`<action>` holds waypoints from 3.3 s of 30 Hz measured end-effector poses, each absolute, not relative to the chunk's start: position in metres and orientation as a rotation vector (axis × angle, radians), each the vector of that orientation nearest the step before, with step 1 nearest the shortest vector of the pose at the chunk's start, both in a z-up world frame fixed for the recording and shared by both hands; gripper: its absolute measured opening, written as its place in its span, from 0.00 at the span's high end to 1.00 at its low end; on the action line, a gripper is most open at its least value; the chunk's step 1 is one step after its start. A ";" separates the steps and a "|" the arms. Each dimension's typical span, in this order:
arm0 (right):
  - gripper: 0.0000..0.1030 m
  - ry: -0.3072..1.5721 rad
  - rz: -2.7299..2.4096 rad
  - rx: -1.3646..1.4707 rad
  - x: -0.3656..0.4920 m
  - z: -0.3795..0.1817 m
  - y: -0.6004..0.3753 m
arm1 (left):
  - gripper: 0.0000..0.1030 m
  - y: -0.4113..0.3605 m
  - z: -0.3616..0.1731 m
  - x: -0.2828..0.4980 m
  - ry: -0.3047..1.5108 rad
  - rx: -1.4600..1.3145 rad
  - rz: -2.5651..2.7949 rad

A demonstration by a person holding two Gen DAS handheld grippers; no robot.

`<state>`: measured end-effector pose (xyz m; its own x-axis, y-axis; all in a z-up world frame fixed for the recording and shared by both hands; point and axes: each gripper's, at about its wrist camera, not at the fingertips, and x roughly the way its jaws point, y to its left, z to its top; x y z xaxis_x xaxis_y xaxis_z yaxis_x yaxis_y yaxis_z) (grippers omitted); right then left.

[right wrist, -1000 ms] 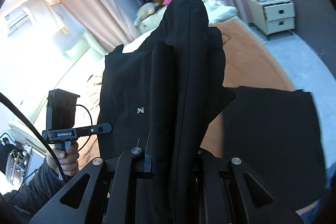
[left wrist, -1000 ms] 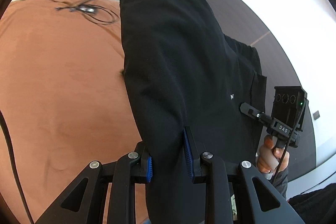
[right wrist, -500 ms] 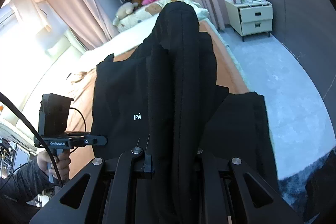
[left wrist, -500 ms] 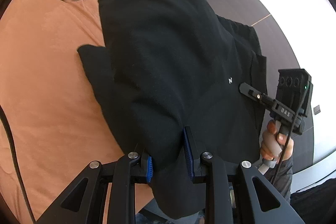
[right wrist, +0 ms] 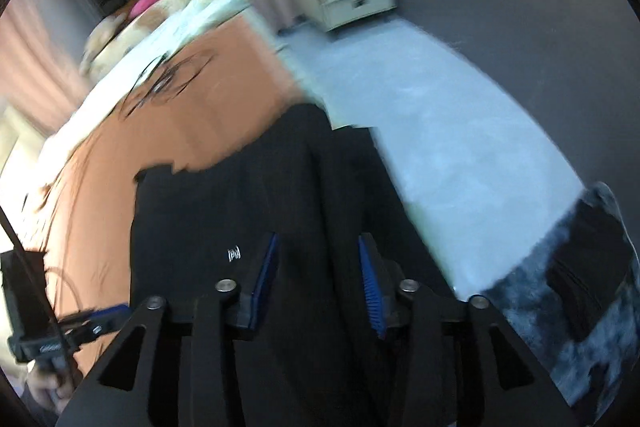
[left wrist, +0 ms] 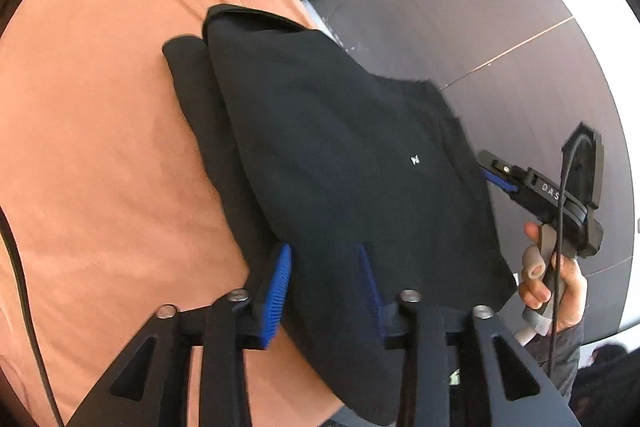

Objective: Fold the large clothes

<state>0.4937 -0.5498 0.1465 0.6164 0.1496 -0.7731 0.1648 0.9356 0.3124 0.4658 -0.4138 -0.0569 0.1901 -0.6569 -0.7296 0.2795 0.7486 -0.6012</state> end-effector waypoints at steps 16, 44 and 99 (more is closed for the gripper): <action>0.55 0.938 -0.180 0.381 0.372 0.150 -0.533 | 0.37 -0.409 -0.051 0.452 1.175 -0.300 -0.630; 0.75 0.970 -0.342 0.404 0.402 0.117 -0.526 | 0.64 -0.448 -0.046 0.457 1.174 -0.132 -0.595; 0.00 0.545 0.032 0.041 0.072 0.147 -0.260 | 0.00 -0.025 0.088 0.044 0.531 -0.052 -0.199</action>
<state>0.0716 -0.2600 0.1469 0.8548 0.0413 -0.5173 -0.0194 0.9987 0.0477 0.0443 -0.0247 0.0883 0.8437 -0.2019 -0.4975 0.1753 0.9794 -0.1002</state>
